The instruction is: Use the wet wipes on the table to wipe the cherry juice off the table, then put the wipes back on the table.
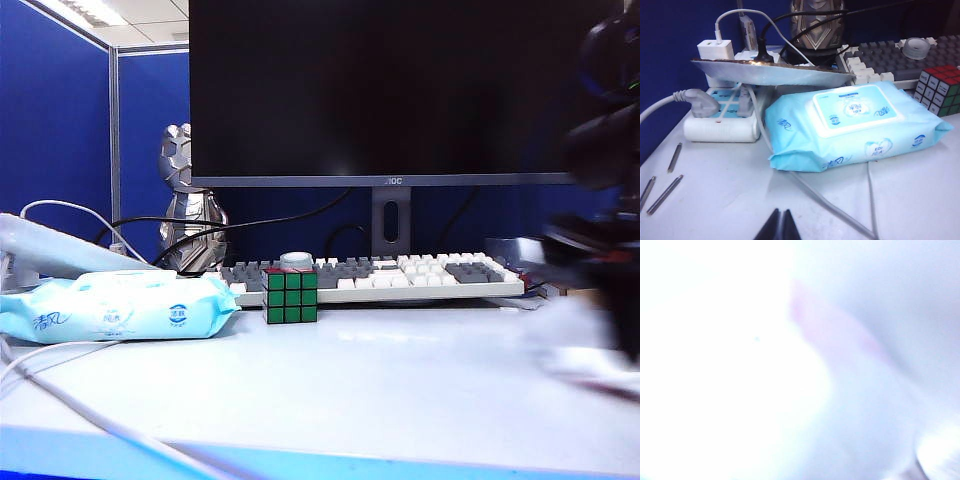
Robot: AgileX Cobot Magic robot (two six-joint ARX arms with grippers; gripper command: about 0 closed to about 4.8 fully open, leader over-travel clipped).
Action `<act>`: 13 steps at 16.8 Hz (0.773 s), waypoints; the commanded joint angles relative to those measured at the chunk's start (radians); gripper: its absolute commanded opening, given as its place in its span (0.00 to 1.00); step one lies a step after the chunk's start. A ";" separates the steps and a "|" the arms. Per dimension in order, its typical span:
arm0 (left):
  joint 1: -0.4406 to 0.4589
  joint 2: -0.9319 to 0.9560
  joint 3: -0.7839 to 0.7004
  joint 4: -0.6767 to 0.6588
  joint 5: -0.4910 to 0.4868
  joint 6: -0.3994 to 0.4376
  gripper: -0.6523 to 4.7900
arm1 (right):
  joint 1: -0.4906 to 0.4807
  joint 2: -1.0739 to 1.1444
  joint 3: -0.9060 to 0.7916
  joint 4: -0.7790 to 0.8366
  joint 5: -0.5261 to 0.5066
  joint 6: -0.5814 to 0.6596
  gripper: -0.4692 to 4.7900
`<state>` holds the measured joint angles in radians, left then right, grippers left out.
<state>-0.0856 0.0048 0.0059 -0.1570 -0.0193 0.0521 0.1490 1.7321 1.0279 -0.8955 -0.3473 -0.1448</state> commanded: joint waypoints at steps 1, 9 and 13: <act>0.002 -0.003 -0.001 -0.014 -0.003 0.000 0.16 | 0.040 0.026 -0.021 0.080 -0.103 -0.030 0.09; 0.002 -0.003 -0.001 -0.013 -0.003 0.000 0.16 | 0.214 0.026 -0.021 0.053 -0.228 -0.064 0.09; 0.002 -0.003 -0.001 -0.013 -0.003 0.000 0.16 | 0.325 0.027 -0.008 0.120 -0.105 -0.002 0.09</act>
<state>-0.0856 0.0048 0.0059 -0.1570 -0.0193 0.0521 0.4728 1.7580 1.0092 -0.7975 -0.5465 -0.1677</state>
